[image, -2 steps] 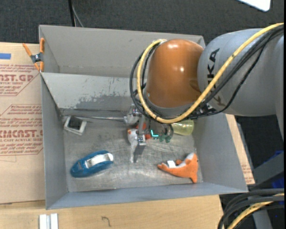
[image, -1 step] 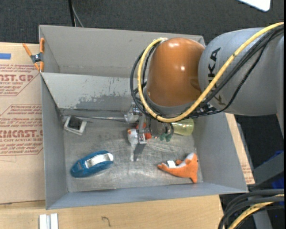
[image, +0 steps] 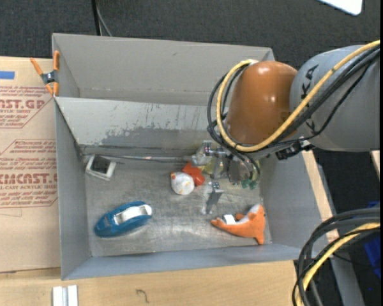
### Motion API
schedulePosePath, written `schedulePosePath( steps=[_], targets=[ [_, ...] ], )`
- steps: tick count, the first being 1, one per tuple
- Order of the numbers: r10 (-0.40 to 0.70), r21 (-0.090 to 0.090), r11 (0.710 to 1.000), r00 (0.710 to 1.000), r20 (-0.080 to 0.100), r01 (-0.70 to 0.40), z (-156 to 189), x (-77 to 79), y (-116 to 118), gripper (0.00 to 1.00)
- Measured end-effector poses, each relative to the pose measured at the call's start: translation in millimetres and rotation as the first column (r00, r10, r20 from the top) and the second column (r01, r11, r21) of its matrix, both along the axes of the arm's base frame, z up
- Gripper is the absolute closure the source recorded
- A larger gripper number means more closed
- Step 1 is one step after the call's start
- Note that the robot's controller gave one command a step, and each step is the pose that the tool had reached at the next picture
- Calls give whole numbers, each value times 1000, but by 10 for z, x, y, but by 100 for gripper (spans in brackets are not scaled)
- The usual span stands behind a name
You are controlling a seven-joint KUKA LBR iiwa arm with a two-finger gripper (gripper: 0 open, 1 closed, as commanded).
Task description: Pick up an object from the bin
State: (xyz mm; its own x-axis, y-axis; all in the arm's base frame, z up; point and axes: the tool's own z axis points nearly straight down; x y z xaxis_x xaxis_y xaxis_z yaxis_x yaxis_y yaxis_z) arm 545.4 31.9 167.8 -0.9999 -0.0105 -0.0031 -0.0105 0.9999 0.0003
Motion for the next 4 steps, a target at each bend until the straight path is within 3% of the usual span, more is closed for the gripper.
schedulePosePath(
  steps=[1, 2, 3, 4],
  targets=[
    [70, -1, 998, 998, -2, -70, -241, 9, 424, 0],
    [103, 4, 995, 995, 0, -103, -281, 229, 436, 0],
    [190, -1, 982, 982, 4, -190, -886, 416, 52, 0],
    [282, -1, 959, 959, 19, -282, -1034, 541, 12, 100]
  ],
)
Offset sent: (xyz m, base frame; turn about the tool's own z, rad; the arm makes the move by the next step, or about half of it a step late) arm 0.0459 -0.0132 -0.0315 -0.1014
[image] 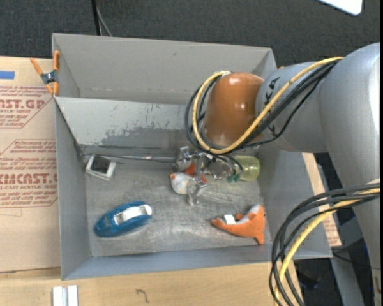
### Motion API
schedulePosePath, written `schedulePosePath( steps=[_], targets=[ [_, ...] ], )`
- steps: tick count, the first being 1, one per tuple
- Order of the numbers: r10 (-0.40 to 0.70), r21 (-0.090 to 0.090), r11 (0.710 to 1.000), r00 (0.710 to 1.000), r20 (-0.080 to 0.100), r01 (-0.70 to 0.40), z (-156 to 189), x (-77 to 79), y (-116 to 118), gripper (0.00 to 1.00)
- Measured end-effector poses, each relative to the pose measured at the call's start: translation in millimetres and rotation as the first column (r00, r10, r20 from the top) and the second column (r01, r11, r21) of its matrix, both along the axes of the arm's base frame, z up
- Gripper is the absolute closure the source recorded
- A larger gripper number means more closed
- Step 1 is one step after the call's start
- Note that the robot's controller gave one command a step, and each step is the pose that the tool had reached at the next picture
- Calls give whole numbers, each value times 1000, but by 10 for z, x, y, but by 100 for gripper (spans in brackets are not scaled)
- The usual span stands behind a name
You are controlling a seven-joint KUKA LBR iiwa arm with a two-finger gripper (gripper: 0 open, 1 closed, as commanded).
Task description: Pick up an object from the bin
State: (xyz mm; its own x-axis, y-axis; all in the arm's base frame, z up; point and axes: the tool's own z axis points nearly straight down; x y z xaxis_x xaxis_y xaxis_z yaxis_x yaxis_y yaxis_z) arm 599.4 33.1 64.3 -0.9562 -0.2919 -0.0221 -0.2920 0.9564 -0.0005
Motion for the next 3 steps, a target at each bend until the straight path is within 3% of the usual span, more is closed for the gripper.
schedulePosePath(
  steps=[1, 2, 3],
  targets=[
    [65, -1, 998, 998, 1, -65, 73, -20, -3, 100],
    [0, -3, 1000, 1000, -16, 0, 104, 11, 16, 100],
    [65, -5, 998, 998, -14, -65, 910, -2, 8, 100]
  ],
)
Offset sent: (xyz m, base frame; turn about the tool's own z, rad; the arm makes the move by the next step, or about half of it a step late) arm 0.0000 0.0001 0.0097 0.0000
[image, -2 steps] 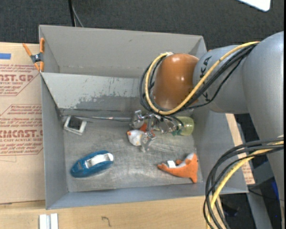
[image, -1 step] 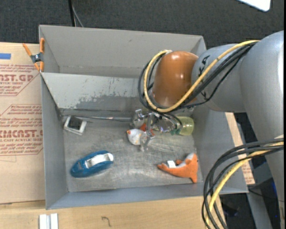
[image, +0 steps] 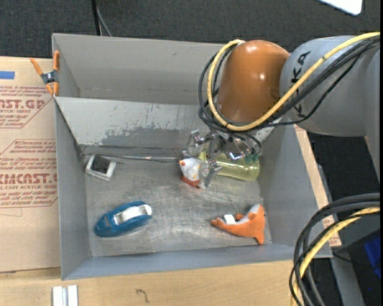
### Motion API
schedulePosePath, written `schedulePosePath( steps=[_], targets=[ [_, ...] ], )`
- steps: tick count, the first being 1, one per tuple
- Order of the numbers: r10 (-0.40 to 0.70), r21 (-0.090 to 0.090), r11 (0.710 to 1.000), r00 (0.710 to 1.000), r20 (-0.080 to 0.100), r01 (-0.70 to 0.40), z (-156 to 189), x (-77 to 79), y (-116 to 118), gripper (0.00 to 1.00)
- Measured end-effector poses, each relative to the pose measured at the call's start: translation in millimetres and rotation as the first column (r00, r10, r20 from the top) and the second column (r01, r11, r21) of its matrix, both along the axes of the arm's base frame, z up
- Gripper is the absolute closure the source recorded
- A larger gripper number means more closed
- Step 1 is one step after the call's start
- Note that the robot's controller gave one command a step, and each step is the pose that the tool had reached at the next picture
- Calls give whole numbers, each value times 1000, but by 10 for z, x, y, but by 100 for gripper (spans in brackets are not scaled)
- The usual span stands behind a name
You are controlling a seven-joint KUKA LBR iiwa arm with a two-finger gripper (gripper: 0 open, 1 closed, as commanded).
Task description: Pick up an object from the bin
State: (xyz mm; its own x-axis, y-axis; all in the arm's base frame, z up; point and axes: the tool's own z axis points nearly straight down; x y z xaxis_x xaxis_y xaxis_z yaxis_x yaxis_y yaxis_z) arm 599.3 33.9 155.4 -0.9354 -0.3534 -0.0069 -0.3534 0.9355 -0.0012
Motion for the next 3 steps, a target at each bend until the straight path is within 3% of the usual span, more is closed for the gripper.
schedulePosePath(
  steps=[1, 2, 3],
  targets=[
    [-39, 1, 999, 999, -5, 39, -58, 5, 10, 100],
    [1, -1, 1000, 1000, -2, -1, 151, 11, 9, 100],
    [-29, 1, 1000, 1000, -4, 29, 188, 8, 19, 100]
  ],
)
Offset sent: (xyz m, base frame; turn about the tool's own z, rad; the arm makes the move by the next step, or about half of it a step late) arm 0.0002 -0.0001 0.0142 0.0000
